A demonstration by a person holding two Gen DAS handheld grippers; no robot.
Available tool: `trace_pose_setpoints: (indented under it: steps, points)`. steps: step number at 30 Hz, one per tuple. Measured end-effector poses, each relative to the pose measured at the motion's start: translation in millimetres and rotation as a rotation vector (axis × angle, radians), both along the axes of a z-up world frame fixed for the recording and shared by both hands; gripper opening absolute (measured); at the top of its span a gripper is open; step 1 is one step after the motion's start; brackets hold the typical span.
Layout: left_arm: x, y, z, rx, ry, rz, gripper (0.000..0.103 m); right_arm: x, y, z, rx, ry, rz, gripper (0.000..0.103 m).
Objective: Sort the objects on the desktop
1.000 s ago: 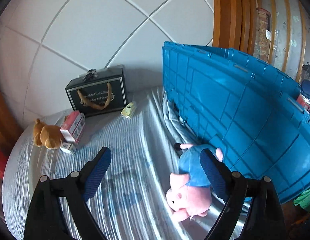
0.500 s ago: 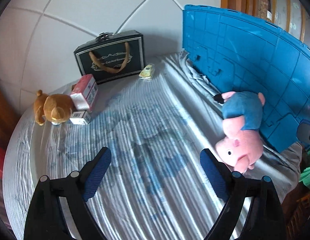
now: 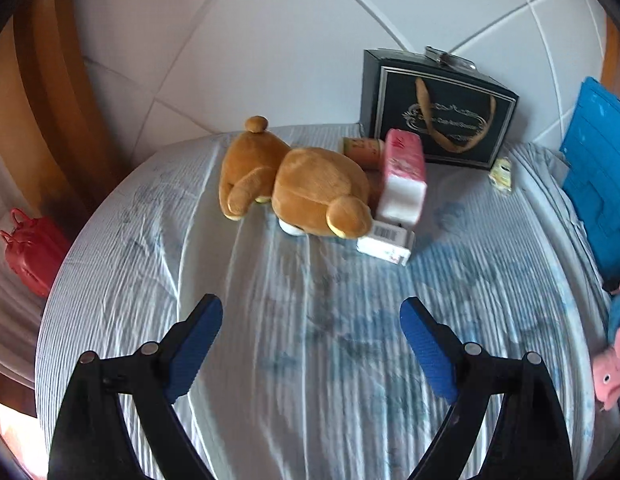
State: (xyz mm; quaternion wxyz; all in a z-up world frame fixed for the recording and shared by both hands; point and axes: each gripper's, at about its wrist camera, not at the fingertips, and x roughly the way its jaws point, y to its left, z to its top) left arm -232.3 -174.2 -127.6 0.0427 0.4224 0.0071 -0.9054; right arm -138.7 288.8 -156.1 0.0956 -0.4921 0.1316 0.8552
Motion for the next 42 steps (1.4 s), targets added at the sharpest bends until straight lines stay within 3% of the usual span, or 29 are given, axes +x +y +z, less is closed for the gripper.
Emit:
trace_pose_setpoints:
  steps: [6, 12, 17, 23, 26, 28, 29, 30, 31, 33, 42]
  points:
    - [-80, -45, 6, 0.169, 0.012, 0.104, 0.091, -19, 6, -7, 0.012, -0.031, -0.079, 0.103]
    - [-156, -96, -15, 0.320, -0.130, 0.304, 0.091, -34, 10, -17, 0.024, -0.087, -0.113, 0.103]
    - [-203, -100, -50, 0.331, -0.284, 0.328, 0.091, -46, 10, -26, 0.021, -0.116, -0.113, 0.103]
    - [-227, -99, -73, 0.287, -0.325, 0.356, 0.097, -57, 10, -35, 0.017, -0.152, -0.100, 0.103]
    - [-230, -99, -77, 0.278, -0.322, 0.329, 0.096, -59, 13, -45, -0.003, -0.176, -0.109, 0.103]
    - [-226, -103, -73, 0.289, -0.305, 0.322, 0.089, -60, 16, -51, -0.030, -0.183, -0.118, 0.102]
    - [-223, -102, -71, 0.292, -0.297, 0.312, 0.087, -60, 16, -52, -0.045, -0.182, -0.118, 0.099]
    - [-221, -102, -67, 0.293, -0.288, 0.303, 0.085, -59, 16, -52, -0.051, -0.178, -0.117, 0.079]
    - [-216, -102, -64, 0.294, -0.278, 0.296, 0.083, -58, 14, -50, -0.039, -0.176, -0.115, 0.071]
    - [-209, -104, -55, 0.298, -0.247, 0.285, 0.081, -56, 11, -42, -0.019, -0.160, -0.096, 0.066]
    - [-148, -102, 30, 0.219, -0.047, 0.184, 0.080, -31, -23, 22, 0.003, -0.010, 0.024, 0.065]
